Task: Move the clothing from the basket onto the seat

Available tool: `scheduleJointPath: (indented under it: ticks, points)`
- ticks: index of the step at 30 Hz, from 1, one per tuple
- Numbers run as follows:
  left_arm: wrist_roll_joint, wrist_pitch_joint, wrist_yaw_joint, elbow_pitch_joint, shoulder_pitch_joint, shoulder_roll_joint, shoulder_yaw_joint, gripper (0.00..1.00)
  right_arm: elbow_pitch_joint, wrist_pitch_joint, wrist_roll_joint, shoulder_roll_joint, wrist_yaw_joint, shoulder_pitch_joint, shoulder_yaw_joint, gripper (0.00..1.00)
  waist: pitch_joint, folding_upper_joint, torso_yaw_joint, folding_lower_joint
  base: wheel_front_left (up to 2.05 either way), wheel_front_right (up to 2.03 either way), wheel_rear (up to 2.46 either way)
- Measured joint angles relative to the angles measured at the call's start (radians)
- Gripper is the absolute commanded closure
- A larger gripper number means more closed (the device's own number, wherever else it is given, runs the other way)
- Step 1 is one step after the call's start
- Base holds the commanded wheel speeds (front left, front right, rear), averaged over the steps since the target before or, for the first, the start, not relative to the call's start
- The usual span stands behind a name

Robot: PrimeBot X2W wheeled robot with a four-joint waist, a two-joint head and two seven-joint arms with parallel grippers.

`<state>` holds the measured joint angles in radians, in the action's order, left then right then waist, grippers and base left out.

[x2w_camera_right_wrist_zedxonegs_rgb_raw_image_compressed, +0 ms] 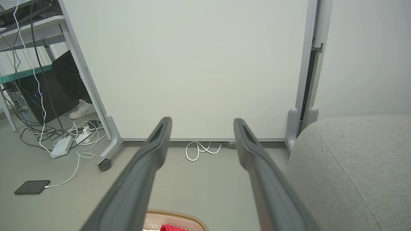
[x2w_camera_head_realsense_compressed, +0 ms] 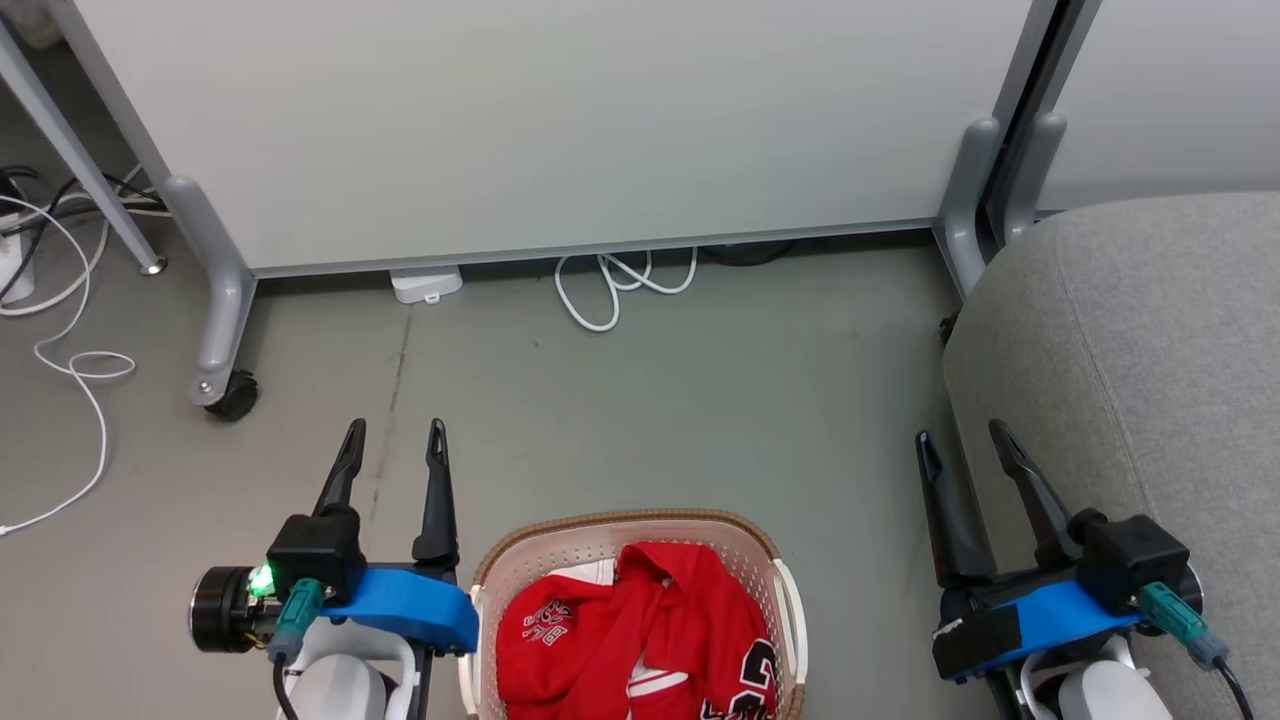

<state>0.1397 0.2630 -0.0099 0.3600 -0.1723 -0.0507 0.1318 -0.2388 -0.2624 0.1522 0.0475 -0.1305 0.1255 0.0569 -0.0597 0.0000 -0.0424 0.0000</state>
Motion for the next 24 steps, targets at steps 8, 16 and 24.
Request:
scheduleJointPath:
  ticks: [8, 16, 24]
  points:
    - [-0.048, 0.000, -0.045, 0.120, -0.104, 0.000, 0.030, 0.00, 0.020, 0.000, 0.000, 0.001, 0.000, 0.046, 0.001, 0.00, -0.075, 0.0000, 0.039, 0.0001, 0.00, 0.00, 0.00]
    - [-0.101, 0.000, -0.091, 0.275, -0.283, -0.009, 0.086, 0.00, 0.045, 0.000, 0.017, 0.001, 0.000, 0.137, 0.000, 0.00, -0.233, 0.0000, 0.099, 0.0002, 0.00, 0.00, 0.00]
    - [-0.115, 0.000, -0.114, 0.485, -0.417, -0.032, 0.170, 0.00, 0.064, 0.000, 0.027, 0.001, 0.000, 0.205, 0.021, 0.00, -0.375, 0.0000, 0.157, 0.0002, 0.00, 0.00, 0.00]
